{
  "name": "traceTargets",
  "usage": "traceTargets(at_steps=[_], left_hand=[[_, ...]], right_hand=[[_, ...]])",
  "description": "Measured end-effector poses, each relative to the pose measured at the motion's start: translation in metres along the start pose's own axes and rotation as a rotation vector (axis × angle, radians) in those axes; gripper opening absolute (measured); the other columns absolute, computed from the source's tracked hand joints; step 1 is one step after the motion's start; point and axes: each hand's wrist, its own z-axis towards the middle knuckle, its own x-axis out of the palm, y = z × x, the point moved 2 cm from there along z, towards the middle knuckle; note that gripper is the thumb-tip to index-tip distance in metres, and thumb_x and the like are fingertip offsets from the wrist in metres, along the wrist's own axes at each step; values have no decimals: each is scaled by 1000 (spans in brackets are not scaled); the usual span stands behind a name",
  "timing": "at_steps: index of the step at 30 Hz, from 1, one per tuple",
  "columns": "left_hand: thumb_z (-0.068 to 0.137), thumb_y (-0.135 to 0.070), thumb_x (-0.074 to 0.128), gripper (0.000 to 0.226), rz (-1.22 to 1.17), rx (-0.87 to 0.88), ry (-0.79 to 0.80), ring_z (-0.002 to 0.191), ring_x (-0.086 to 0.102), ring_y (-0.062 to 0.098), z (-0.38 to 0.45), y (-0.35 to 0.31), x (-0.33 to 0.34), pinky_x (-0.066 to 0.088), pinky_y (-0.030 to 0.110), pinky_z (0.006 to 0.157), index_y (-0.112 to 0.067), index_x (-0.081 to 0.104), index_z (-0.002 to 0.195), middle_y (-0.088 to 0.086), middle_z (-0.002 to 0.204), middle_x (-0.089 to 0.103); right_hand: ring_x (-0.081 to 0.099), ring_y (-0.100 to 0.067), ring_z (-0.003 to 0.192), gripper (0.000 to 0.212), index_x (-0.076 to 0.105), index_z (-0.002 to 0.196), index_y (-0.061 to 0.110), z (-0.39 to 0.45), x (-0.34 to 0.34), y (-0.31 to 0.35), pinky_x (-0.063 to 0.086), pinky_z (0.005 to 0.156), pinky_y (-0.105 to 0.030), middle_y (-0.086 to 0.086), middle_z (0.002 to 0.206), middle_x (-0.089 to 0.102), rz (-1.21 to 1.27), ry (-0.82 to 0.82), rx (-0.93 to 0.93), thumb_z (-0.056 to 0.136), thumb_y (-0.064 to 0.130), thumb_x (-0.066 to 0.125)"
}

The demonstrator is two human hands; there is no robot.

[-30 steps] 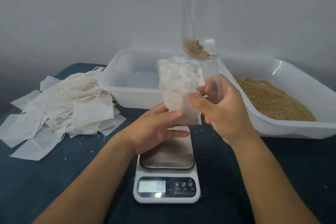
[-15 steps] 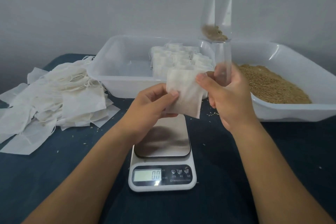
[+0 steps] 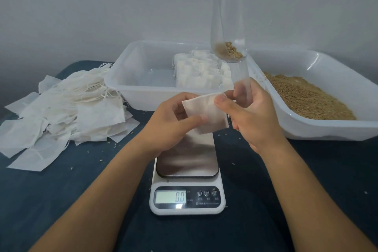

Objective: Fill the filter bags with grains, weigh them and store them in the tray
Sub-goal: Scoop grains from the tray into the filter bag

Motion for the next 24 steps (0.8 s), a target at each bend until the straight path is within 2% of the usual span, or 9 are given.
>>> traceTargets(at_steps=[3,7,9,11,14,18,20,22,24], left_hand=[[87,-8,73,14,-30,6,2,85,67,16,1,-4,-7,57,38,83,-11,68,99,1,91,73],[82,-11,71,18,-39,-28,92,80,65,13,0,-9,-25,56,26,70,-21,71,97,-4,91,71],[82,-10,70,22,-33,-78,199,76,63,11,-3,-11,-32,53,23,65,-27,73,96,-3,90,69],[82,-10,70,23,3,-143,283,74,63,10,-5,-9,-36,53,23,62,-28,73,96,-4,89,69],[79,-15,69,19,111,-246,303,71,62,12,-5,-3,-39,51,25,60,-19,70,97,-1,82,67],[73,-25,69,19,314,-240,178,71,61,14,-1,2,-43,48,27,64,-28,71,91,1,83,69],[73,-27,70,18,354,-226,163,77,66,17,0,3,-45,53,32,69,-32,72,90,0,89,74],[74,-33,73,20,390,-218,158,90,68,29,1,5,-46,56,44,84,-36,71,94,2,97,75],[73,-47,74,26,412,-219,126,89,66,27,2,7,-47,55,41,87,-38,71,97,-6,94,73]], right_hand=[[53,-2,48,35,49,77,24,-2,3,0,41,44,-15,7,78,68,-6,36,9,88,12,80],[48,-3,44,42,51,71,36,-3,3,1,41,42,-18,4,78,67,-88,120,10,90,11,79],[47,-7,43,43,52,68,39,-4,3,1,42,42,-21,-7,79,66,-123,190,4,89,14,80],[46,-10,44,33,54,70,35,-6,4,-2,42,43,-21,-16,80,61,-161,285,15,86,23,81],[46,-7,48,29,55,74,26,-5,5,-12,40,48,-19,-15,77,60,-274,360,67,82,33,83],[47,-4,53,29,58,78,23,-2,6,-26,43,55,-26,-1,70,63,-412,307,93,84,34,85],[50,-4,56,30,59,79,23,-1,7,-30,46,55,-27,0,71,64,-426,274,104,82,38,85],[56,-4,62,29,63,82,26,0,7,-32,48,57,-27,9,80,71,-423,252,120,81,45,85],[63,-1,68,29,63,85,32,0,8,-32,49,57,-23,16,94,76,-399,225,125,80,52,82]])
